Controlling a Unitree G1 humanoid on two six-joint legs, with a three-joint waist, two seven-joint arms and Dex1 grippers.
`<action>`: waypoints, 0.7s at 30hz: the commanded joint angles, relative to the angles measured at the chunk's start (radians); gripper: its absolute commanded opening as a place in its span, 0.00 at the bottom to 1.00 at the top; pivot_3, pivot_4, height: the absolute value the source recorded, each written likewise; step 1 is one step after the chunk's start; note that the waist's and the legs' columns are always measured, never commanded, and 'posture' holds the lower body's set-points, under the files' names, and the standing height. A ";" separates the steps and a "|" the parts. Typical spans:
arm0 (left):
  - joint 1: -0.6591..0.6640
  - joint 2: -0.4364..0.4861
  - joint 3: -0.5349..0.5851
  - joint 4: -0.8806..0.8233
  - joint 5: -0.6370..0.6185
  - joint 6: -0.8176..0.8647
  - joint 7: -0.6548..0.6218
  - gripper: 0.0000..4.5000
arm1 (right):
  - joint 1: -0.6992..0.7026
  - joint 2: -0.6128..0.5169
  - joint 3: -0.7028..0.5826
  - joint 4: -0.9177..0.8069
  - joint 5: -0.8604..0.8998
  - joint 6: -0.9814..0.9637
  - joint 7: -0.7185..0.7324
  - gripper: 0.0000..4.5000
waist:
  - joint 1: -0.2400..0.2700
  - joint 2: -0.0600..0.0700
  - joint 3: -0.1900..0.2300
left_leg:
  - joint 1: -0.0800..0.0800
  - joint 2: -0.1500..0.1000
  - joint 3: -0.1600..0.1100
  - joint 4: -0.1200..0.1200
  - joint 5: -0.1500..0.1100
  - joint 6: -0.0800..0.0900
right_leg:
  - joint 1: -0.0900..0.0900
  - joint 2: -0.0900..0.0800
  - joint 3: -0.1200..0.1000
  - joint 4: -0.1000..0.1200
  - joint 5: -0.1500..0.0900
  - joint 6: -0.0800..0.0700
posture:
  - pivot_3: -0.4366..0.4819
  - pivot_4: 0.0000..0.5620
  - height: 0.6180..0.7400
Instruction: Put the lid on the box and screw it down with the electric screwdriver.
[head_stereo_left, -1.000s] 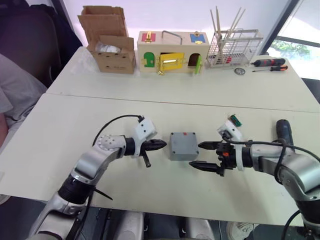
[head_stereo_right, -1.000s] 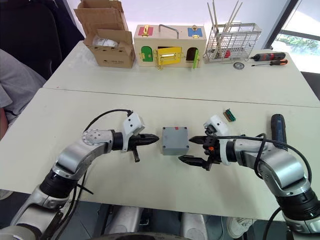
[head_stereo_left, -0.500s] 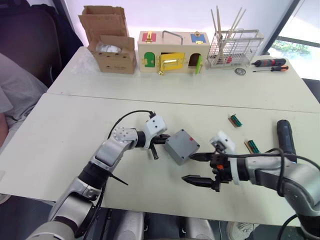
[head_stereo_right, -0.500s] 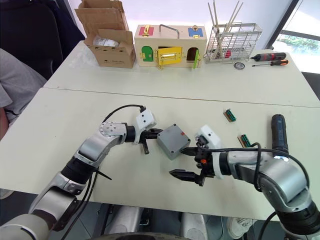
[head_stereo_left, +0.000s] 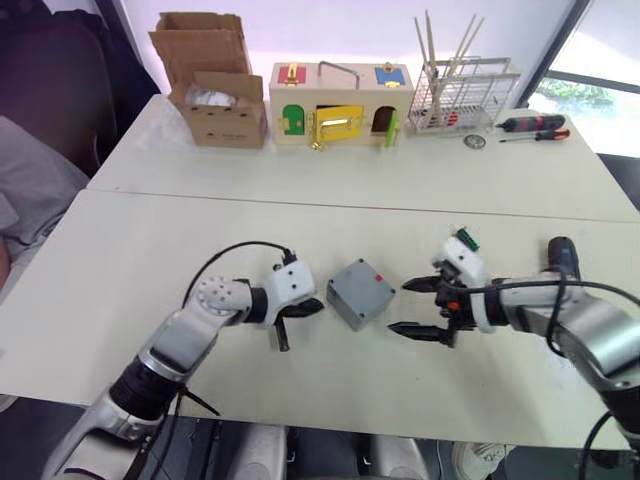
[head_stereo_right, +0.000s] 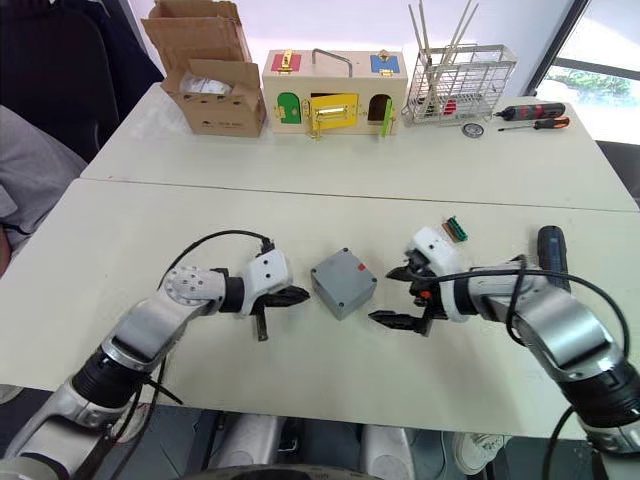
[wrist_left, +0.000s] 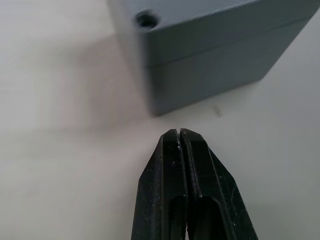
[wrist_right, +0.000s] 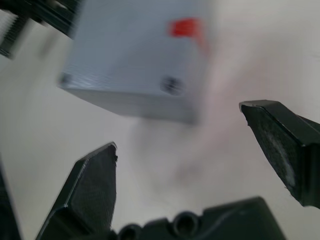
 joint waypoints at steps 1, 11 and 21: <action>-0.006 -0.023 -0.002 -0.025 -0.006 0.007 0.019 0.00 | -0.013 0.012 -0.012 -0.056 0.023 0.022 0.011 1.00 | -0.002 0.000 0.000 | 0.000 0.000 0.000 0.000 0.000 0.000 | 0.000 0.000 0.000 0.000 0.000 0.000 | 0.48 0.27 0.92; -0.066 -0.060 0.026 0.089 0.011 -0.047 0.040 0.00 | 0.040 0.041 -0.019 -0.138 0.043 0.096 -0.025 1.00 | -0.003 0.000 0.000 | 0.000 0.000 -0.001 0.000 0.000 0.000 | 0.000 -0.001 0.000 0.000 0.000 0.000 | 0.48 0.27 0.92; -0.052 -0.026 0.040 0.060 0.000 -0.037 0.021 0.00 | 0.066 0.008 -0.088 -0.123 0.032 0.102 -0.042 1.00 | -0.003 0.000 0.000 | 0.000 0.000 -0.001 0.000 0.000 0.000 | 0.000 -0.001 0.000 0.000 0.000 0.001 | 0.48 0.27 0.92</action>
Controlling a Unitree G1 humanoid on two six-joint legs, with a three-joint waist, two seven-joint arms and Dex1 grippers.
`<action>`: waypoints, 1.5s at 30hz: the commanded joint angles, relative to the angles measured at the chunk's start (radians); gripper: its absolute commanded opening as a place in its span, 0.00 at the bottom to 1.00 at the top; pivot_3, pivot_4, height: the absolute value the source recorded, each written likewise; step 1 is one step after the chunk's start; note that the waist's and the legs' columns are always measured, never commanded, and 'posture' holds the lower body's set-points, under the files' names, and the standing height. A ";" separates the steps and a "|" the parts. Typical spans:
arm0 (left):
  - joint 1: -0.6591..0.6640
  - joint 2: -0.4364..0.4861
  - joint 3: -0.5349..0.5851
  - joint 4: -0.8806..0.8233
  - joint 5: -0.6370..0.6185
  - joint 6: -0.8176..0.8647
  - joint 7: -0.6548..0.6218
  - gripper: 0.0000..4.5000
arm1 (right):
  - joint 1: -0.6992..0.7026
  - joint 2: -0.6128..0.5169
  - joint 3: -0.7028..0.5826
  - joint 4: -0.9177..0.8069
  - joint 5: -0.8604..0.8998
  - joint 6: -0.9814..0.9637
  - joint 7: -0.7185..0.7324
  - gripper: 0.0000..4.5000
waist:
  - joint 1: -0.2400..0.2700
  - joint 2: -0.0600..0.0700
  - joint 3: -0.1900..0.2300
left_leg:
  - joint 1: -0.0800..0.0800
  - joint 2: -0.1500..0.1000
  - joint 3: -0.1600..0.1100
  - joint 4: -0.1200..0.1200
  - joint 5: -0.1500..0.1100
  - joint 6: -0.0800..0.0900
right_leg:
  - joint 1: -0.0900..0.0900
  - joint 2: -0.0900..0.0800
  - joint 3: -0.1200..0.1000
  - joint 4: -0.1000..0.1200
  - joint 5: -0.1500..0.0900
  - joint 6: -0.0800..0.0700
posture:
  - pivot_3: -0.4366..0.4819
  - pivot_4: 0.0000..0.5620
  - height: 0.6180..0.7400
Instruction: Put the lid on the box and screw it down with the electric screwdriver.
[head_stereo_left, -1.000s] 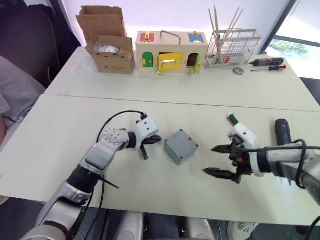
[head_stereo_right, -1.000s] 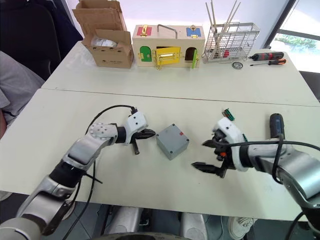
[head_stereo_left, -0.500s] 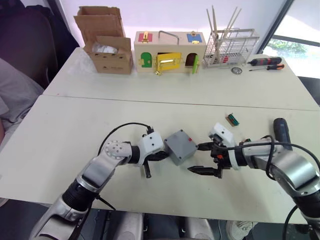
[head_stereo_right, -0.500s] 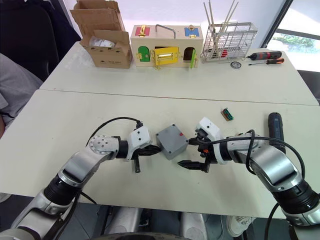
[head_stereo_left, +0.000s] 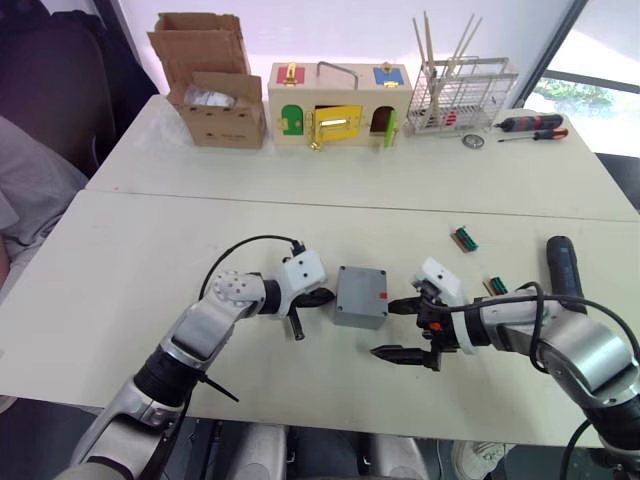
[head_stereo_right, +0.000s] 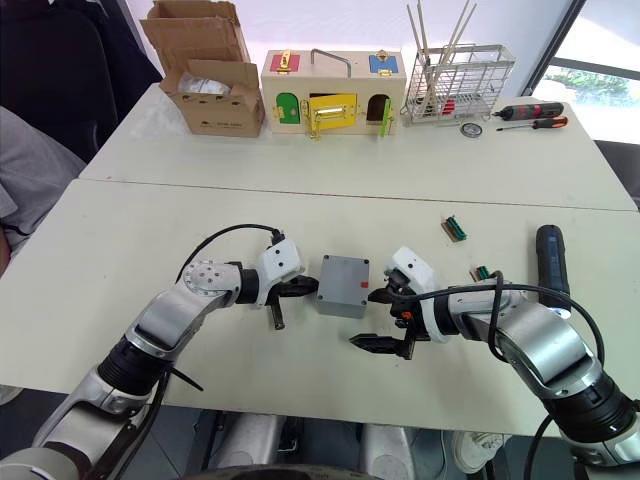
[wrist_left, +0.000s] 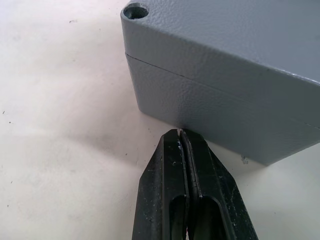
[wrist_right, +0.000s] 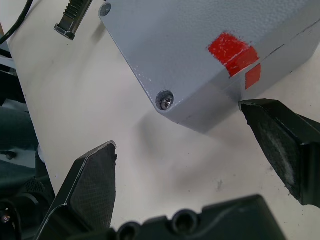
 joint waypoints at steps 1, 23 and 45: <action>0.015 0.045 0.041 -0.076 -0.023 0.007 -0.025 0.00 | 0.029 -0.040 -0.141 -0.030 0.023 0.012 -0.017 1.00 | 0.001 0.000 0.000 | 0.000 0.000 0.000 0.000 0.000 0.000 | 0.000 0.000 0.000 0.000 0.000 0.000 | 0.48 0.27 0.92; -0.134 0.020 0.254 -0.246 -0.414 0.250 -0.022 0.00 | -0.288 0.224 -0.316 0.883 -0.289 -0.564 -0.266 0.56 | -0.004 0.000 0.000 | 0.001 0.001 0.002 0.000 0.002 -0.003 | 0.000 0.005 0.001 0.001 0.000 0.001 | 0.48 0.27 0.92; -0.106 0.047 0.227 -0.264 -0.415 0.230 0.004 0.00 | -0.322 0.278 -0.368 0.987 -0.296 -0.593 -0.298 0.26 | -0.004 0.000 0.000 | 0.001 0.001 0.002 0.000 0.002 -0.004 | 0.000 0.005 0.001 0.001 0.000 0.001 | 0.48 0.27 0.92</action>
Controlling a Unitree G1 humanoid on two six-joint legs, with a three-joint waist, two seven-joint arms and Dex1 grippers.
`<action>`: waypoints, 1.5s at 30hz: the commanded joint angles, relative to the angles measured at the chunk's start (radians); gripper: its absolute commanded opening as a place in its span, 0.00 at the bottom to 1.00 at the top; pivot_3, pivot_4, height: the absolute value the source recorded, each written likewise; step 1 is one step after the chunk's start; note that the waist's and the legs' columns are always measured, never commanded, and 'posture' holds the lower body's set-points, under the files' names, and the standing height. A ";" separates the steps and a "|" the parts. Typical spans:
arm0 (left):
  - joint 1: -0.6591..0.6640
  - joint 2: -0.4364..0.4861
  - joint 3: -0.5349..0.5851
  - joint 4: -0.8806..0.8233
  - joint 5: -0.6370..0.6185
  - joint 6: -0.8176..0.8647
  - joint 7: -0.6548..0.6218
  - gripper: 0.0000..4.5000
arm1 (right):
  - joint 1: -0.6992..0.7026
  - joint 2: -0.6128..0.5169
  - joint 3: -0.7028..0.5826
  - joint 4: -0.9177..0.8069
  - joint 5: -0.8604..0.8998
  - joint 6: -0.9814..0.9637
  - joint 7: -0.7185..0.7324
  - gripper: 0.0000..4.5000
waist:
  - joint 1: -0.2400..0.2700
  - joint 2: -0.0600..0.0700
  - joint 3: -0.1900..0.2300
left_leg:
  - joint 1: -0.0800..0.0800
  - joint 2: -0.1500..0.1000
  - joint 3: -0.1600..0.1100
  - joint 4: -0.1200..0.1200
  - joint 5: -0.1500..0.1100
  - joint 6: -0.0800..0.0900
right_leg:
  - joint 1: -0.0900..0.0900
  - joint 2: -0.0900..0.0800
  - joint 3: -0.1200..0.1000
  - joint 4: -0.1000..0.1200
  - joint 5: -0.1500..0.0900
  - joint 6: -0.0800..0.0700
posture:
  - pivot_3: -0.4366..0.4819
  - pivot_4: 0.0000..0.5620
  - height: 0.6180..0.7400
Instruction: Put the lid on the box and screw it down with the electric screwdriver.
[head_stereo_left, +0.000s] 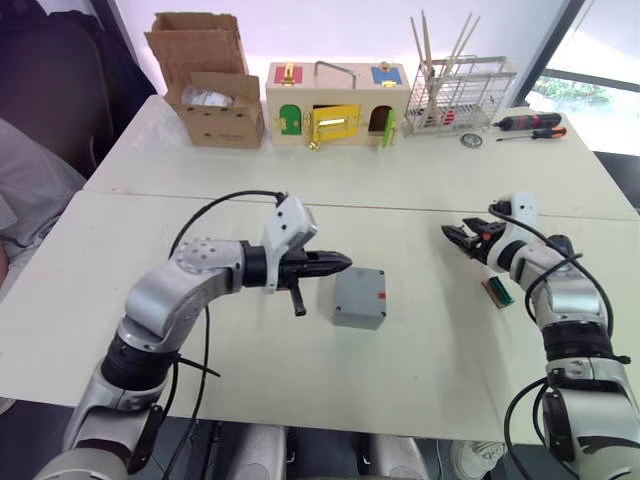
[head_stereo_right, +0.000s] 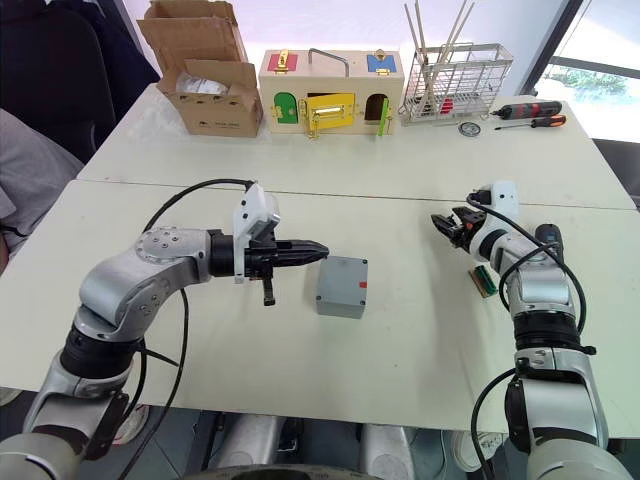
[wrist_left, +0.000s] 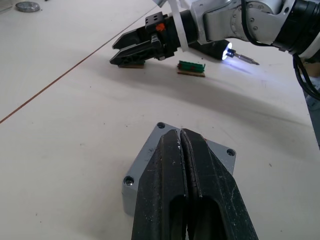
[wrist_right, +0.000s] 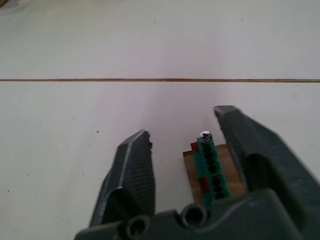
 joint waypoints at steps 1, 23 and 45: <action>-0.007 0.005 0.001 -0.019 -0.007 -0.018 0.000 0.00 | -0.015 0.006 -0.040 -0.008 0.019 -0.004 -0.014 0.16 | -0.001 0.000 0.000 | 0.000 0.000 0.000 0.000 0.000 0.000 | 0.000 0.000 0.000 0.000 0.000 0.000 | 0.48 0.27 0.92; 0.005 0.001 -0.012 -0.010 0.008 -0.037 0.005 0.00 | 0.000 0.001 -0.113 -0.216 0.103 0.110 -0.033 0.01 | 0.000 0.000 0.000 | 0.000 0.000 0.000 0.000 0.000 0.001 | 0.000 0.000 0.000 0.000 0.000 0.000 | 0.48 0.27 0.92; 0.117 0.233 -0.019 -0.061 0.003 -0.067 -0.136 0.00 | 0.261 -0.021 0.056 -0.919 0.430 0.501 0.128 0.01 | 0.003 0.000 0.000 | 0.000 0.001 -0.001 0.000 -0.001 0.002 | 0.000 0.000 0.000 0.000 0.000 0.000 | 0.48 0.27 0.92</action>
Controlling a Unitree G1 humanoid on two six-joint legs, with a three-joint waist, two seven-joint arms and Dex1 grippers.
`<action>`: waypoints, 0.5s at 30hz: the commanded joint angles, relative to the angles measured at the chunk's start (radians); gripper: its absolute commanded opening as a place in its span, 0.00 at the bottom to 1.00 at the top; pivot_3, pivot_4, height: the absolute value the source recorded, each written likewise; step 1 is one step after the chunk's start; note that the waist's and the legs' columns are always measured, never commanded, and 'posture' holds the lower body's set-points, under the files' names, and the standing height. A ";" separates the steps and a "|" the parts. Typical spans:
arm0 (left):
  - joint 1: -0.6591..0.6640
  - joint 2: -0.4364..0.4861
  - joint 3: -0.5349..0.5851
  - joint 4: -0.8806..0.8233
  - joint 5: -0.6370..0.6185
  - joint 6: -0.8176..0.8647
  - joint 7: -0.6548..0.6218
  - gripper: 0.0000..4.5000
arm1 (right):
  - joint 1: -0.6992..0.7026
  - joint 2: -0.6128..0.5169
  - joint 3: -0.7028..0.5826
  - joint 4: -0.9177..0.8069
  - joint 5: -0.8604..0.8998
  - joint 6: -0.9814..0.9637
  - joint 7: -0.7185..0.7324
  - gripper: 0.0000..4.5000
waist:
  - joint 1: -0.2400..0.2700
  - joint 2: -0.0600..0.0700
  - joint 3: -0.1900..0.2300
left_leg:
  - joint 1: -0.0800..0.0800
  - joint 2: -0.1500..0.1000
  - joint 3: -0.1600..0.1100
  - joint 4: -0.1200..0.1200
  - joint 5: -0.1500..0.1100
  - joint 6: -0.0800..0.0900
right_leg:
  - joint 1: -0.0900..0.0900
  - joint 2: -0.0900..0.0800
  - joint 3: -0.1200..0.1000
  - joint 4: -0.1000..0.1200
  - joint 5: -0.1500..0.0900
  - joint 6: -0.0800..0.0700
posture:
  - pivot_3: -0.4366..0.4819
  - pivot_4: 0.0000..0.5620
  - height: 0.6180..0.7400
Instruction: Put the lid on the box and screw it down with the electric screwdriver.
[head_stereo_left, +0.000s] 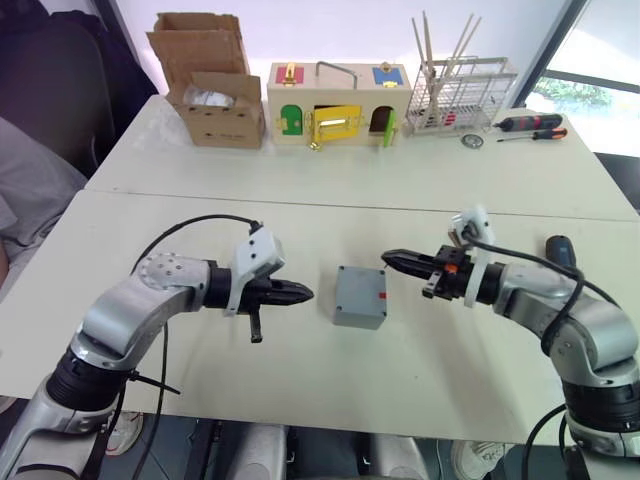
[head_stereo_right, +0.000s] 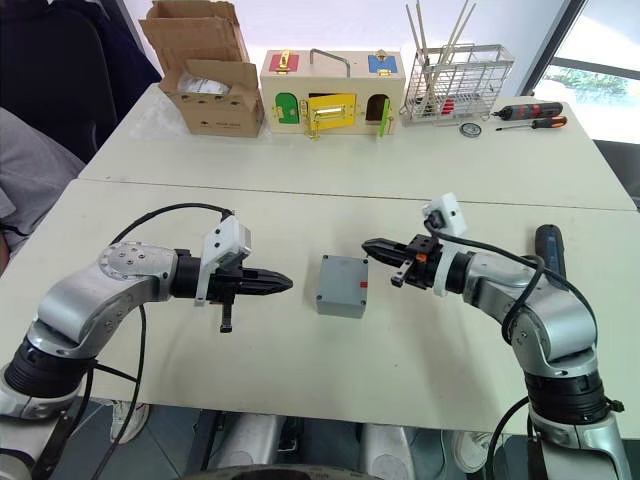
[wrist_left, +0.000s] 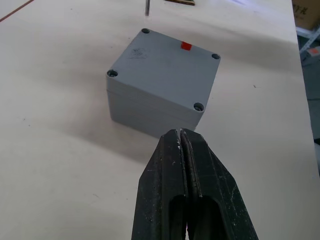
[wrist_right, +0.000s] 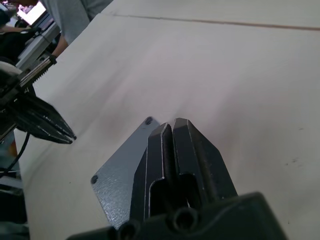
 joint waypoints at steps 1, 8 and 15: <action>-0.003 -0.006 -0.007 -0.038 0.001 -0.015 0.006 0.00 | -0.001 0.011 -0.001 -0.038 0.015 -0.006 -0.014 0.01 | 0.000 0.000 0.000 | 0.000 0.000 0.000 0.000 0.000 0.000 | 0.000 0.000 0.000 0.000 0.000 0.000 | 0.48 0.27 0.92; -0.003 -0.020 -0.013 -0.050 -0.003 -0.005 0.020 0.00 | 0.004 0.009 -0.001 -0.020 0.006 -0.016 -0.023 0.01 | 0.000 0.000 0.000 | 0.000 0.000 0.000 0.000 0.000 0.000 | 0.000 0.000 0.000 0.000 0.000 0.000 | 0.48 0.27 0.92; -0.009 -0.022 -0.020 -0.047 -0.003 -0.007 0.023 0.00 | 0.012 -0.003 0.001 -0.005 0.004 -0.008 -0.015 0.01 | 0.000 0.000 0.000 | 0.000 0.000 0.000 0.000 0.000 0.000 | 0.000 0.000 0.000 0.000 0.000 0.000 | 0.48 0.27 0.92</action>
